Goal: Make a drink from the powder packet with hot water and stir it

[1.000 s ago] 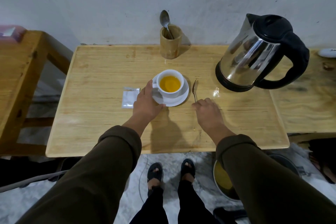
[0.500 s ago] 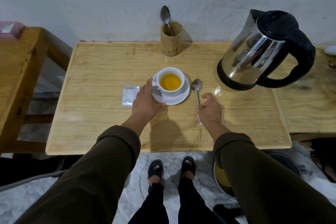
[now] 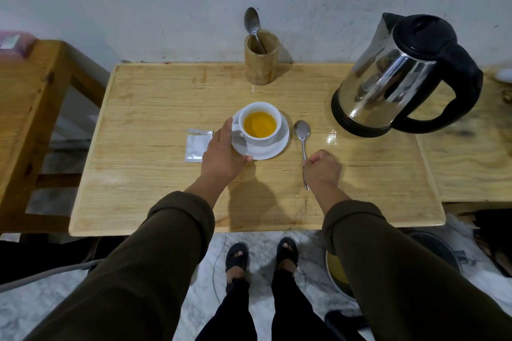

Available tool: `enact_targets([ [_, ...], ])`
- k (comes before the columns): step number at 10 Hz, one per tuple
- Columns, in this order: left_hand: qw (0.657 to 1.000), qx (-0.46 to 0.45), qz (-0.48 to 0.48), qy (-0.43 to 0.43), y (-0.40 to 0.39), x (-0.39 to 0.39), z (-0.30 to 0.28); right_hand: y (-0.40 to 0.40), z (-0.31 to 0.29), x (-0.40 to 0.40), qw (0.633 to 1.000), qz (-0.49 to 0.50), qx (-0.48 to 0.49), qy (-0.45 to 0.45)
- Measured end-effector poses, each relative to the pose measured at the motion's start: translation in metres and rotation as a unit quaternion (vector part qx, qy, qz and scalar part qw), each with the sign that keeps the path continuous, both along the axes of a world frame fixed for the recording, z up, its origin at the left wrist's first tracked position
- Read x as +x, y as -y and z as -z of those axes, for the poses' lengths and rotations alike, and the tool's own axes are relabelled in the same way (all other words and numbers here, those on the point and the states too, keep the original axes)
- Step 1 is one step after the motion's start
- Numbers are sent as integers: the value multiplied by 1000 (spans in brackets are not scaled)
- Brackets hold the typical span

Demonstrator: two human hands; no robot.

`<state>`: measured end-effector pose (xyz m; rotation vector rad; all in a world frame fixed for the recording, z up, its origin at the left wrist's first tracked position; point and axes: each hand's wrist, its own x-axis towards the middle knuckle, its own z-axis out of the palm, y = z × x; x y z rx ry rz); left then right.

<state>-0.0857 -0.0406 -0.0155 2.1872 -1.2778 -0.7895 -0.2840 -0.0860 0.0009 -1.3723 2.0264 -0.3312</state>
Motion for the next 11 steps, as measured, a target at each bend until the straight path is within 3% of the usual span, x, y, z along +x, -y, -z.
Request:
enact_targets([
  [6,999,18,32,-33,-8,2,-20,0,-18,13,999,-3,-36,-27],
  [8,997,36,38,-60,-9,6,-34,-7,-35,29,992,-102,-74,-2],
  [10,995,42,53,-67,-13,5,-62,-17,-48,32,979,-203,-16,18],
  [11,993,15,15,-115,-30,-6,-81,-29,-53,27,978,-207,-11,29],
])
